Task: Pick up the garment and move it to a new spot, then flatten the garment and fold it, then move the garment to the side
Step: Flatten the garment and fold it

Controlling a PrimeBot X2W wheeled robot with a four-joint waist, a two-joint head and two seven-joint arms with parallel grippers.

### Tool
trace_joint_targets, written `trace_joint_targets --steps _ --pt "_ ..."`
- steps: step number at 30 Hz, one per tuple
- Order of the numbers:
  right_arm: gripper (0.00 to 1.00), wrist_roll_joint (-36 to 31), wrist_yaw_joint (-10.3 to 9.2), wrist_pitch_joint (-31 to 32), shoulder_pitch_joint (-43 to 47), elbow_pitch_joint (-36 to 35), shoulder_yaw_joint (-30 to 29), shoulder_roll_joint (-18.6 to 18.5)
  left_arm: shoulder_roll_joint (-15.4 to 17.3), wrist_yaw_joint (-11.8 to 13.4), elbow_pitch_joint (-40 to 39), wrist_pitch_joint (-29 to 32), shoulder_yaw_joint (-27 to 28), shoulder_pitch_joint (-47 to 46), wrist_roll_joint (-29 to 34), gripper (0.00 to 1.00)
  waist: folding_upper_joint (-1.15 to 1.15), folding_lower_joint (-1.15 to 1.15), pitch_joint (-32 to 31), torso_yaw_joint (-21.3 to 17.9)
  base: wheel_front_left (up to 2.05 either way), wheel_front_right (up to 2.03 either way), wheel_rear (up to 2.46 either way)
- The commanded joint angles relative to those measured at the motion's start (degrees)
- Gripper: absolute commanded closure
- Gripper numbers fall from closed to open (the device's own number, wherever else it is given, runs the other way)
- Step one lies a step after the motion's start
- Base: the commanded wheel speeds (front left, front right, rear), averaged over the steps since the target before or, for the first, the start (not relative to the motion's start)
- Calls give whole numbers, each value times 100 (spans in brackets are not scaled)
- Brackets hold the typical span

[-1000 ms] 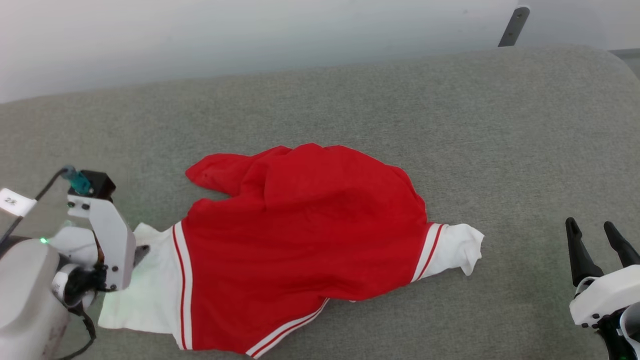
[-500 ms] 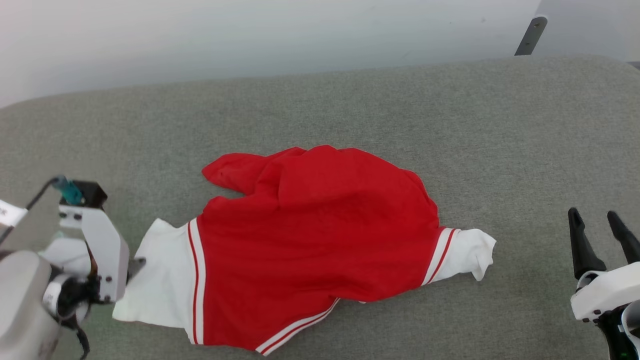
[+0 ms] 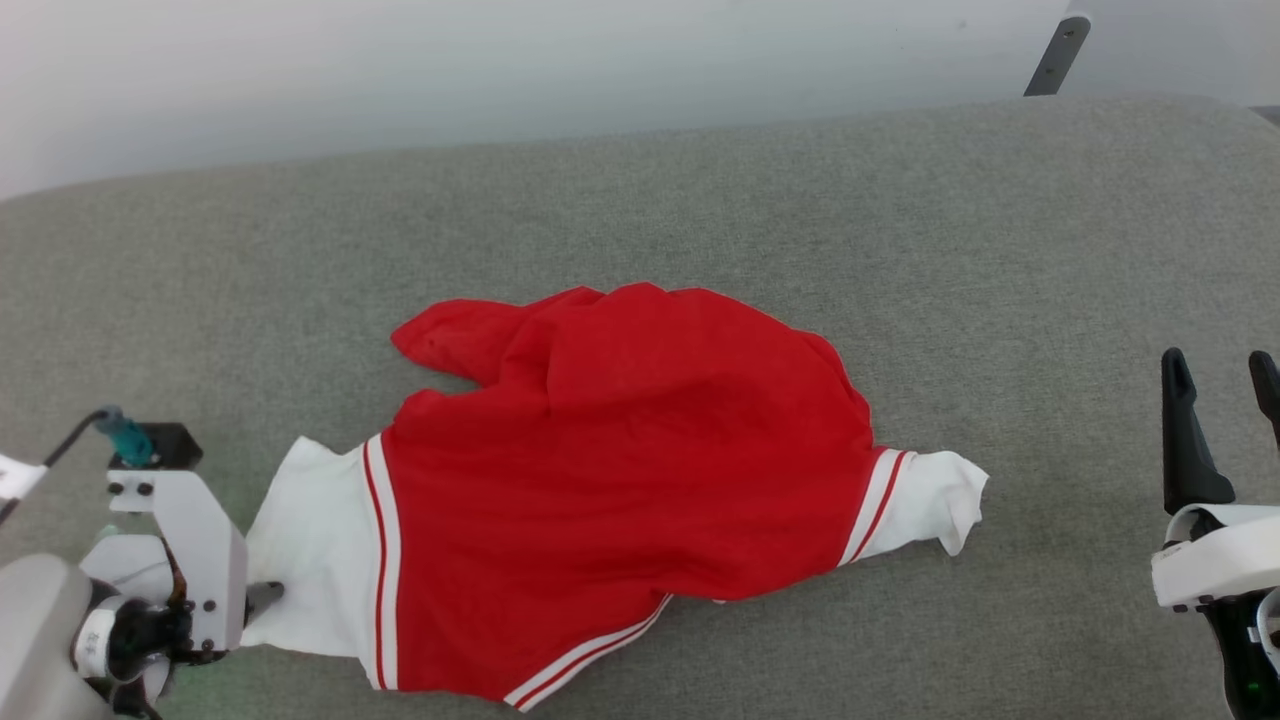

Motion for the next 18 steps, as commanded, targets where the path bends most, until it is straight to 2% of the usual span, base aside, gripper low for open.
trace_joint_targets --steps 1,4,5,6,7,8,11,18 --pt "0 -32 -4 39 56 -72 -16 27 -33 78 68 100 -12 207 -84 0 0 0 29 -10 0 0 0" --pt "0 -23 -4 178 143 -231 -6 99 -57 188 85 265 -6 343 -198 0 0 0 55 -9 0 0 0" --pt "0 -15 -4 237 173 -295 1 104 -76 223 79 329 -10 380 -244 30 0 0 64 -4 0 0 0" --pt "0 -6 -4 310 213 -349 29 97 -85 252 68 401 -19 417 -273 53 0 0 72 4 0 0 0" --pt "0 14 -4 393 267 -396 73 85 -86 266 38 474 -41 443 -299 71 0 0 78 13 0 0 0" --pt "0 41 -4 483 322 -443 111 74 -97 246 -9 501 -48 462 -324 100 0 0 82 25 0 0 0" --pt "0 136 -4 691 430 -540 251 22 -136 255 -90 517 -18 485 -394 100 0 0 88 50 0 0 0" --pt "0 631 -4 1651 652 -465 730 -275 -185 264 -258 396 16 507 -448 100 0 0 113 141 0 0 0"
